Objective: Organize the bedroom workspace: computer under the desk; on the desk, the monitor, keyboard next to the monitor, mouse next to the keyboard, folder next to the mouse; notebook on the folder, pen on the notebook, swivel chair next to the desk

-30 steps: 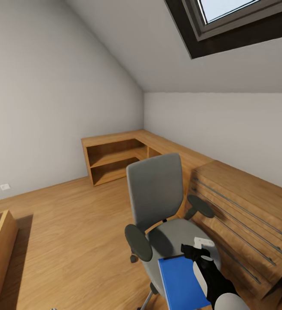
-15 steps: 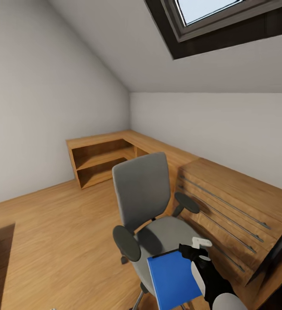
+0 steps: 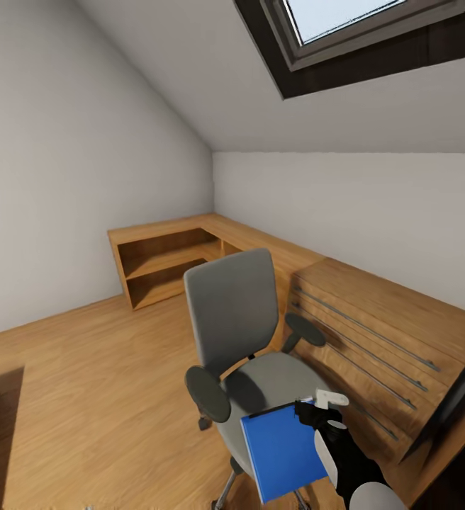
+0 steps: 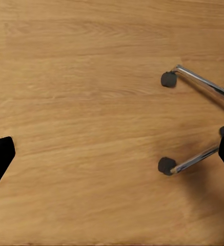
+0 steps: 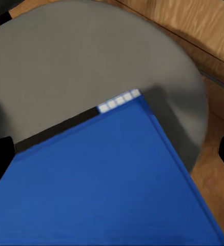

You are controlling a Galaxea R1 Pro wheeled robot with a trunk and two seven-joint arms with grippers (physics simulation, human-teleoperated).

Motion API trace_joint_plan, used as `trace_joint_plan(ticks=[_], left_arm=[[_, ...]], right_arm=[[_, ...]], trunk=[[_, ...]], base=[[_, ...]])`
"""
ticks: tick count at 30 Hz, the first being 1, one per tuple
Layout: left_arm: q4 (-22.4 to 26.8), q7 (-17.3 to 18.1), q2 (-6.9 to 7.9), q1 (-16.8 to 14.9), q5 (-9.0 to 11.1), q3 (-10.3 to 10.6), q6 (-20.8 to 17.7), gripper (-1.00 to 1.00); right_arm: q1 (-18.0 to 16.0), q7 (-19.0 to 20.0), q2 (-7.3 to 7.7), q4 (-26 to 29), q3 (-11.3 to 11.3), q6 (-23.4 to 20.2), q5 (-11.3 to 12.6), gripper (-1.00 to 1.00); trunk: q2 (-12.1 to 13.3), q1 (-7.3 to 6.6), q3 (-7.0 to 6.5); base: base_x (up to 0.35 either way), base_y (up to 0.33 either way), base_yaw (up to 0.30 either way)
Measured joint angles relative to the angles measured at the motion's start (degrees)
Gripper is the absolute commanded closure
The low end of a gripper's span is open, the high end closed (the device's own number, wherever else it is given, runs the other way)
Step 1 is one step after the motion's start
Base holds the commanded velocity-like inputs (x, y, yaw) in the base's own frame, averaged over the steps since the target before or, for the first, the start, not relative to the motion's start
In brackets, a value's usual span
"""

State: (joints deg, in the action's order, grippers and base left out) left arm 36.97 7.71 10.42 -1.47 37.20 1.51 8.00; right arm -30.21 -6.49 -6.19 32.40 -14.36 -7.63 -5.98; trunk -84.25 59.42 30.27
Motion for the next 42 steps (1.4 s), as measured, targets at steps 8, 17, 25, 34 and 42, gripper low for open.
trace_joint_plan(ticks=[8, 17, 25, 34, 42], left_arm=[[0.0, 0.0, 0.0, 0.0, 0.0, 0.0, 0.0, -1.0], [-1.0, 0.0, 0.0, 0.0, 0.0, 0.1, 0.0, -1.0], [-1.5, 0.0, -0.01, 0.0, 0.1, 0.1, 0.0, -1.0], [-1.6, 0.0, -0.01, 0.0, 0.0, 0.2, 0.0, -1.0], [-1.6, 0.1, 0.0, 0.0, 0.0, 0.2, 0.1, -1.0]], right_arm=[[0.0, 0.0, 0.08, -0.1, 0.0, 0.0, 0.0, -1.0], [0.0, 0.0, 0.05, -0.3, 0.0, 0.0, 0.0, -1.0], [0.0, 0.0, 0.05, -0.3, 0.0, 0.1, 0.1, -1.0], [0.0, 0.0, 0.04, -0.5, 0.0, 2.3, 0.1, -1.0], [0.0, 0.0, 0.03, -0.5, -0.1, 3.1, 0.1, -1.0]], trunk=[[0.0, 0.0, 0.0], [0.0, 0.0, 0.0], [0.0, -0.02, -0.12], [0.0, -0.03, -0.46], [0.0, -0.03, -0.61]], base=[[-0.294, 0.129, 0.0], [-0.275, 0.216, -0.001], [-0.148, 0.099, -0.115], [-0.028, 0.015, -0.204], [-0.004, 0.002, -0.107]])
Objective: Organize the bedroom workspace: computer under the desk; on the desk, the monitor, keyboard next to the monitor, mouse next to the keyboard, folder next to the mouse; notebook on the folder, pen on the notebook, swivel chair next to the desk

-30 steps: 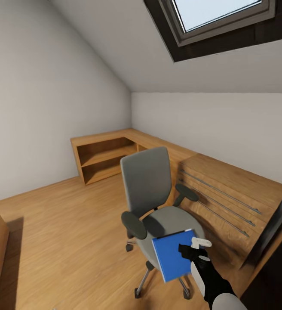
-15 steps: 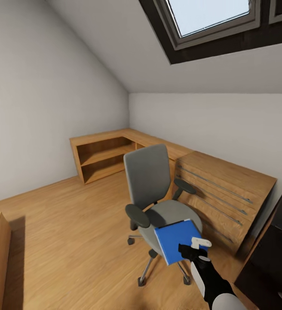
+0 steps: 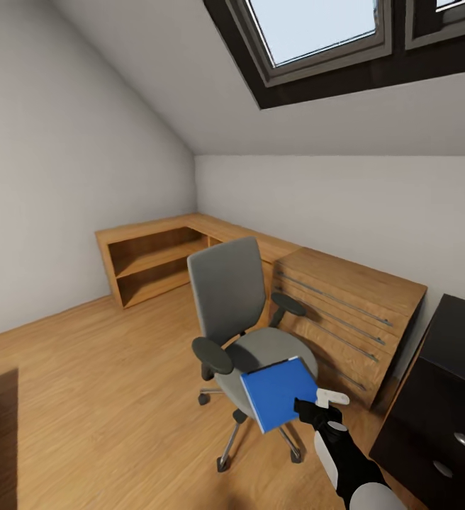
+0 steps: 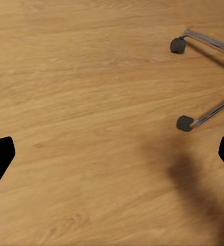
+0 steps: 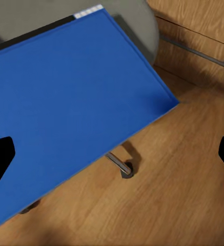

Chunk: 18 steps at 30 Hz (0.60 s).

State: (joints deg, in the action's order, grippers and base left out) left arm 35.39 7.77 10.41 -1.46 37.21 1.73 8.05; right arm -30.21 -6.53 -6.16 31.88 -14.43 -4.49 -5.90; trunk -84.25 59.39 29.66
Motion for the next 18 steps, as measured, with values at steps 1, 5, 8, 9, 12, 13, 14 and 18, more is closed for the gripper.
trace_joint_plan(ticks=[1, 5, 8, 9, 12, 13, 14, 18], left_arm=[[0.0, 0.0, 0.0, 0.0, 0.0, 0.0, 0.0, -1.0], [0.0, 0.0, 0.0, 0.0, 0.0, 0.0, 0.0, -1.0], [0.0, 0.0, -0.02, 0.0, 0.0, 0.0, 0.0, -1.0], [0.0, 0.0, -0.01, 0.0, 0.0, 0.0, 0.0, -1.0], [0.0, 0.0, -0.03, 0.0, 0.0, 0.0, 0.0, -1.0], [0.0, 0.0, -0.04, 0.0, 0.0, 0.0, 0.0, -1.0], [0.0, -0.1, -0.07, 0.0, 0.0, 0.0, 0.0, -1.0], [0.0, -0.1, -0.11, 0.0, 0.0, 0.0, 0.0, -1.0]], right_arm=[[0.0, 0.0, 0.0, 0.0, 0.0, 0.0, 0.0, -1.0], [0.0, 0.0, 0.0, 0.0, 0.0, 0.1, 0.0, -1.0], [0.0, 0.0, 0.0, 0.0, 0.0, 0.1, 0.0, -1.0], [0.0, 0.0, 0.0, 0.0, 0.0, 0.1, 0.0, -1.0], [0.0, 0.0, 0.0, 0.0, 0.0, 0.1, 0.0, -1.0], [0.0, 0.0, 0.0, 0.0, 0.0, 0.1, 0.0, -1.0], [0.0, 0.0, -0.04, 0.0, 0.0, 0.1, 0.0, -1.0], [0.0, 0.0, -0.05, 0.0, 0.0, 0.1, 0.0, -1.0]], trunk=[[0.0, 0.0, 0.0], [0.0, 0.0, -0.01], [0.0, 0.0, -0.02], [0.0, 0.0, -0.02], [0.0, 0.0, -0.02], [-0.4, 0.21, 0.16], [-0.8, 0.43, 0.34], [-2.4, 1.31, 1.05]], base=[[-0.001, 0.0, -0.027], [0.0, 0.0, -0.015], [0.0, 0.0, -0.005], [0.0, 0.0, -0.003], [0.0, 0.0, -0.002], [0.0, 0.0, 0.0], [0.0, 0.0, 0.0], [0.0, 0.0, 0.0]])
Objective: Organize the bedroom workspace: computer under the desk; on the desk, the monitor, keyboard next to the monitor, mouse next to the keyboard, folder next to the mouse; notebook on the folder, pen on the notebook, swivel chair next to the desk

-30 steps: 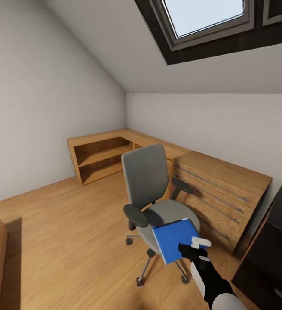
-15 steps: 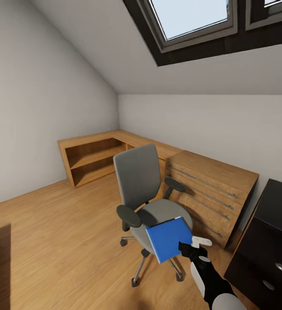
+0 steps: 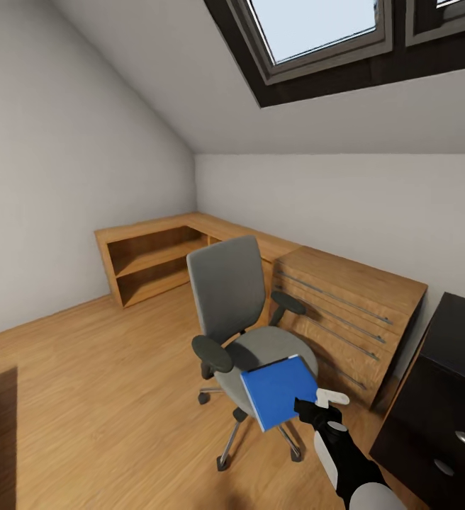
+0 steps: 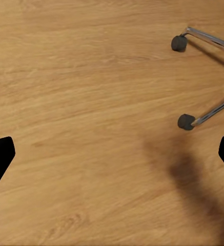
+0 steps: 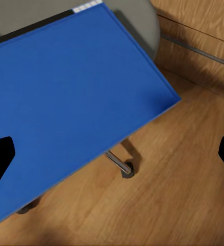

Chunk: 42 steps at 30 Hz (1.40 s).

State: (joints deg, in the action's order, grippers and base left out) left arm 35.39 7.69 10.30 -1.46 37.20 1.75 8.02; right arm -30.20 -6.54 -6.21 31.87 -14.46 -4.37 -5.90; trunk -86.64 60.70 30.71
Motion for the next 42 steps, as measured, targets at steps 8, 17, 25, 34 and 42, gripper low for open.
trace_joint_plan(ticks=[8, 17, 25, 34, 42], left_arm=[[0.0, 0.0, -0.06, 0.0, 0.0, 0.0, 0.0, -1.0], [0.0, 0.0, -0.06, 0.0, 0.0, 0.0, 0.0, -1.0], [0.0, 0.2, -0.06, 0.0, 0.0, -0.1, 0.0, -1.0], [0.0, 0.2, -0.06, 0.0, 0.1, -0.2, 0.1, -1.0], [0.0, 0.2, -0.06, 0.0, 0.1, -0.2, 0.2, -1.0]], right_arm=[[0.1, 0.1, 0.17, 0.1, -0.3, 0.0, 0.2, -1.0], [0.1, 0.2, 0.53, 0.1, -0.5, 0.1, 3.2, -1.0], [0.1, 0.3, 0.67, 0.1, -0.5, 0.0, 4.6, -1.0], [0.1, 0.3, 0.66, 0.0, -0.5, 0.0, 4.7, -1.0], [0.1, 0.3, 0.65, 0.0, -0.5, 0.0, 4.8, -1.0]], trunk=[[-1.6, 0.89, 0.72], [-1.6, 0.89, 0.72], [-1.6, 0.89, 0.72], [-1.6, 0.91, 0.72], [-1.6, 0.92, 0.72]], base=[[0.0, 0.0, 0.0], [0.0, 0.0, 0.0], [0.0, 0.0, 0.0], [-0.079, 0.0, 0.0], [-0.278, 0.0, 0.0]])
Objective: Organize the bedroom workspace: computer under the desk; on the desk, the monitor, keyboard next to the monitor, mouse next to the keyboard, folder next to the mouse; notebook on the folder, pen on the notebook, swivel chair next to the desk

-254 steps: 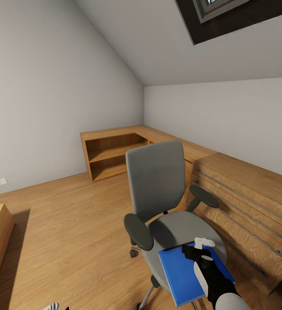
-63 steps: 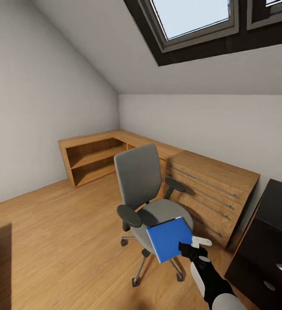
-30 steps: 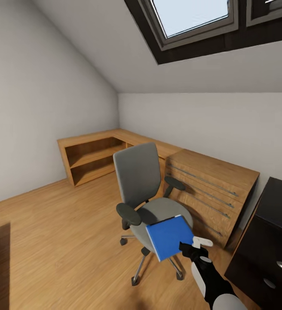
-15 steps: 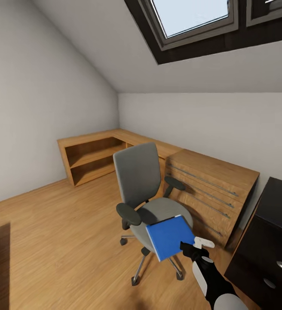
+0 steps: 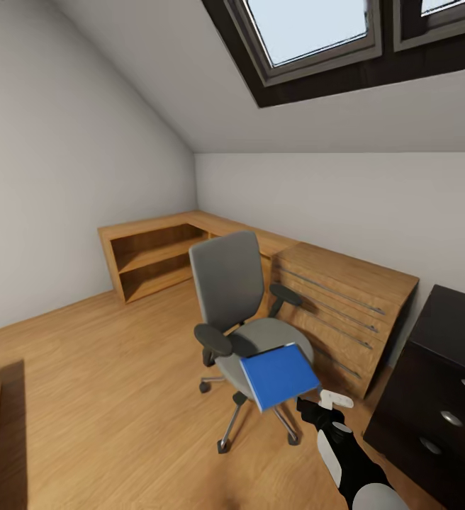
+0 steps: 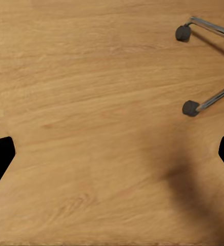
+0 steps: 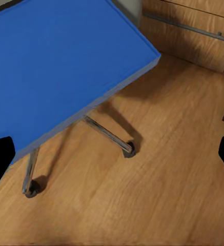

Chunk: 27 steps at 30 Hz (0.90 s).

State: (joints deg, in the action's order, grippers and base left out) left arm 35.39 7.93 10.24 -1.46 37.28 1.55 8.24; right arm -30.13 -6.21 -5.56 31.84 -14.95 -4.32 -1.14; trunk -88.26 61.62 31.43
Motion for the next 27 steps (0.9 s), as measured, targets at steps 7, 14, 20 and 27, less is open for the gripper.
trace_joint_plan(ticks=[7, 14, 20, 27], left_arm=[[0.0, 0.0, 0.0, 0.0, 0.0, 0.1, 0.0, -1.0], [0.0, -0.1, 0.0, 0.0, 0.0, 0.2, 0.0, -1.0], [0.0, -0.3, -0.05, 0.0, 0.0, 0.2, 0.1, -1.0], [0.1, -0.5, -0.8, 0.0, 0.0, 0.2, 0.0, -1.0]], right_arm=[[0.0, 0.0, 0.0, 0.0, 0.0, 0.0, 0.2, -1.0], [0.0, 0.0, -0.01, 0.0, -0.1, -0.1, 1.8, -1.0], [0.0, 0.5, 0.04, 0.0, -0.2, -0.1, 7.0, -1.0], [0.0, 0.7, 0.73, 0.0, -0.1, 0.1, 9.7, -1.0]], trunk=[[0.0, -0.02, 0.0], [0.0, -0.03, 0.0], [-2.0, 1.06, 0.89], [-4.8, 2.6, 2.15]], base=[[-0.196, 0.0, 0.0], [-0.03, 0.0, 0.0], [-0.005, 0.0, 0.0], [0.0, 0.0, 0.0]])
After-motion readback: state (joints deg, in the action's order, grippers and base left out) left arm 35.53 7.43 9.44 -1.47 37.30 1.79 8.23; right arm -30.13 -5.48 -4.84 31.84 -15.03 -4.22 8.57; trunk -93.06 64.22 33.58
